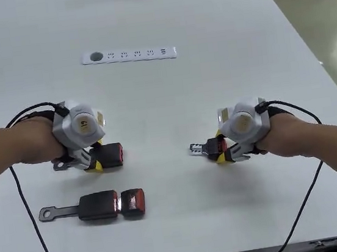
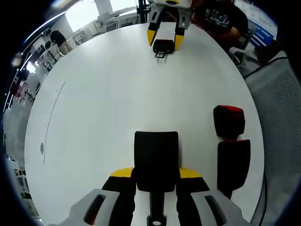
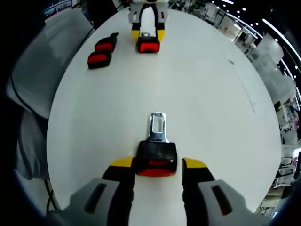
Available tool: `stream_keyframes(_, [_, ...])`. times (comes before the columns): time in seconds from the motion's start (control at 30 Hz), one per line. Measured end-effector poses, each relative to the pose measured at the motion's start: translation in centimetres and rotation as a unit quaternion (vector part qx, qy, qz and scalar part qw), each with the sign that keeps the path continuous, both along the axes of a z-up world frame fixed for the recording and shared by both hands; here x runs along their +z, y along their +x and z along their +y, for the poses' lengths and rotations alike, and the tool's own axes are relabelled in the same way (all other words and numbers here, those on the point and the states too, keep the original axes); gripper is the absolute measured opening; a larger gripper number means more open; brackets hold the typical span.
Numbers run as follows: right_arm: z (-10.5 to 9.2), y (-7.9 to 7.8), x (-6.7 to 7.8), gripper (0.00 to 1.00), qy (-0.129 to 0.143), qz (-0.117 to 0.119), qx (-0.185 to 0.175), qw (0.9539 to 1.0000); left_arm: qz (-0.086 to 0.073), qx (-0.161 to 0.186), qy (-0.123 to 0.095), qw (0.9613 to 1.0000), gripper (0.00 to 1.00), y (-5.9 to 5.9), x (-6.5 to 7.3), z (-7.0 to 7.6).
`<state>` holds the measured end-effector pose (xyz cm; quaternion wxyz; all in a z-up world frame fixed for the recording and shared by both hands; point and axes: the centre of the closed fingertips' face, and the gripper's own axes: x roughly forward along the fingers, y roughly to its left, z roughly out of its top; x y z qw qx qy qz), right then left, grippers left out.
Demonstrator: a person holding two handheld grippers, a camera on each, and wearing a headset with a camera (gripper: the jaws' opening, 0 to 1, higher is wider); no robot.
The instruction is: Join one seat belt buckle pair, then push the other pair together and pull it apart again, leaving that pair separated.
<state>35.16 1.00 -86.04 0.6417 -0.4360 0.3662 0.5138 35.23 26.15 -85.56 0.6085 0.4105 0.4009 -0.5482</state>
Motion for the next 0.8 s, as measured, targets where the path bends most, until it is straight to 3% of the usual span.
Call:
stream_keyframes(0.17, [0.0, 0.3, 0.4, 0.51, -0.019, -0.029, 0.009, 0.9994, -0.012, 0.026, -0.003, 0.9996, 0.34, 0.1, 0.1, 0.1])
stream_keyframes(0.27, [-0.2, 0.4, 0.5, 0.6, -0.016, -0.042, -0.002, 0.999, -0.031, 0.043, -0.012, 0.9985, 0.37, 0.4, 0.3, 0.3])
stream_keyframes(0.3, [-0.2, 0.3, 0.6, 0.66, -0.008, -0.042, -0.013, 0.999, -0.039, 0.046, -0.014, 0.9981, 0.4, 0.4, 0.4, 0.5])
stream_keyframes(0.37, [-0.5, -0.1, 0.8, 0.73, 0.011, -0.043, -0.037, 0.9983, -0.069, 0.055, -0.022, 0.9959, 0.47, 0.8, 0.7, 1.2])
stream_keyframes(0.47, [-0.9, -1.2, 1.0, 0.76, 0.037, -0.03, -0.074, 0.9961, -0.076, 0.075, -0.037, 0.9936, 0.56, 0.0, 1.2, 2.1])
stream_keyframes(0.57, [-0.7, -2.2, 1.8, 0.8, 0.08, -0.028, -0.105, 0.9909, -0.094, 0.101, -0.074, 0.9877, 0.59, -0.8, 2.7, 2.7])
stream_keyframes(0.67, [-0.2, -3.4, 2.7, 0.83, 0.119, -0.024, -0.131, 0.984, -0.101, 0.129, -0.104, 0.981, 0.65, -2.0, 3.9, 3.5])
stream_keyframes(0.77, [0.0, -4.6, 3.3, 0.86, 0.145, -0.022, -0.152, 0.9774, -0.103, 0.15, -0.117, 0.9762, 0.71, -3.4, 4.6, 4.8])
stream_keyframes(0.8, [0.0, -5.2, 3.6, 0.87, 0.152, -0.022, -0.159, 0.9753, -0.095, 0.169, -0.132, 0.9721, 0.75, -4.2, 4.9, 5.2])
